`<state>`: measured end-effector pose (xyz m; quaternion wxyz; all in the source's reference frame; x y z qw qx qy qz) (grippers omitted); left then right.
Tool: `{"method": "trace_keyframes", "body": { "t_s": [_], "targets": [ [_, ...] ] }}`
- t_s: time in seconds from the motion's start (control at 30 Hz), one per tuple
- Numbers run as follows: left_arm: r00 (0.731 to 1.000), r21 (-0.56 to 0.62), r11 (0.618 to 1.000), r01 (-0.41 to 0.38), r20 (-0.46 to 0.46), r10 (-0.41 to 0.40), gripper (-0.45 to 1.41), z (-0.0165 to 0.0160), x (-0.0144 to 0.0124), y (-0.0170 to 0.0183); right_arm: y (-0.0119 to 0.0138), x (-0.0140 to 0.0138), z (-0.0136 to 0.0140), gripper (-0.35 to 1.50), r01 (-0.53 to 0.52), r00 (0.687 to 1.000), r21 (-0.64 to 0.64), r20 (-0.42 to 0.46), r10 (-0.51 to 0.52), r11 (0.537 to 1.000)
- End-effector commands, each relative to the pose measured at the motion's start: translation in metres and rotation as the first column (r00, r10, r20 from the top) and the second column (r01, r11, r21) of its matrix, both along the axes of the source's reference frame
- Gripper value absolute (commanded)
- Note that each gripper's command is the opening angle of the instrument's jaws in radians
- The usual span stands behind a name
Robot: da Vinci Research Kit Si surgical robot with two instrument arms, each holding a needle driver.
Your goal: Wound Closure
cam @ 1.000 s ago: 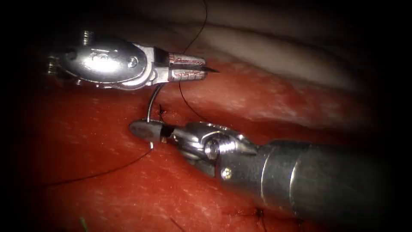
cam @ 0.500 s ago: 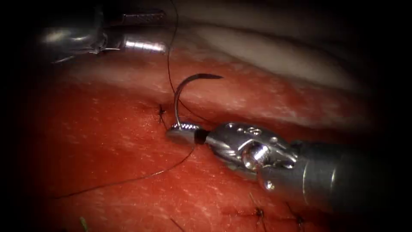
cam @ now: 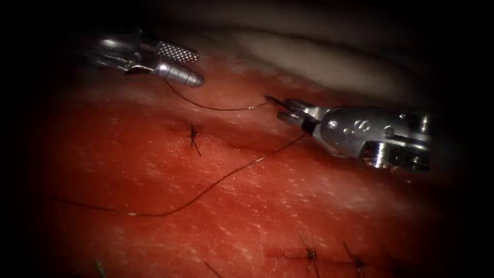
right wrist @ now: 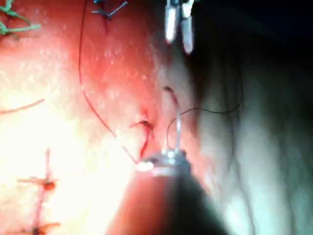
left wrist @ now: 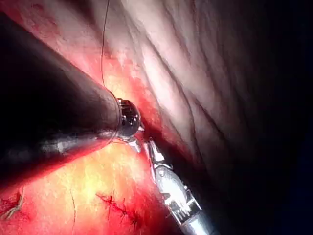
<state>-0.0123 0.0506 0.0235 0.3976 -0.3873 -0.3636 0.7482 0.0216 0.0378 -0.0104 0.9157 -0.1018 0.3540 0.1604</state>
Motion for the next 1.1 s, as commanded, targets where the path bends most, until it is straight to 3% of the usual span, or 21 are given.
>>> {"method": "trace_keyframes", "body": {
  "t_s": [0.03,0.2,0.33,0.6,0.77,0.93,1.0,1.1],
  "targets": [
    [1.0,0.014,1.0,0.011,-0.019,-0.01,0.38,0.0008,-0.0007,-0.0004,0.001,0.0009,-0.0001,-0.35,0.038,0.999,-0.038,0.024,-0.037,0.999],
    [0.994,0.107,0.99,0.09,-0.073,-0.083,0.33,0.0017,-0.0015,-0.0003,0.0019,0.0007,-0.0004,-0.35,0.118,0.986,-0.173,0.138,-0.095,0.978],
    [0.987,0.101,0.988,0.113,-0.125,-0.1,0.39,0.0024,-0.0019,0.0,0.0019,0.0009,-0.0007,-0.35,0.151,0.971,-0.275,0.221,-0.09,0.949],
    [0.959,0.086,0.992,0.093,-0.274,-0.066,0.49,0.0036,-0.0036,-0.0013,0.0018,0.0021,-0.0007,-0.35,0.15,0.946,-0.347,0.323,-0.031,0.926],
    [0.912,0.053,0.997,0.062,-0.408,-0.035,0.5,0.0046,-0.0053,-0.0022,0.0017,0.0033,-0.0006,-0.35,0.146,0.942,-0.35,0.335,-0.022,0.925],
    [0.875,0.03,0.999,0.043,-0.484,-0.023,0.53,0.0059,-0.0062,-0.0025,0.0013,0.0044,-0.0004,-0.35,0.155,0.937,-0.358,0.35,-0.022,0.921],
    [0.847,0.02,1.0,0.018,-0.531,-0.005,0.53,0.0067,-0.0058,-0.0026,0.0011,0.0049,-0.0002,-0.35,0.162,0.933,-0.363,0.359,-0.023,0.918],
    [0.779,-0.002,1.0,-0.02,-0.627,0.014,0.53,0.0083,-0.0048,-0.003,0.0011,0.0053,-0.0002,-0.35,0.161,0.933,-0.363,0.359,-0.022,0.918]
  ]
}}
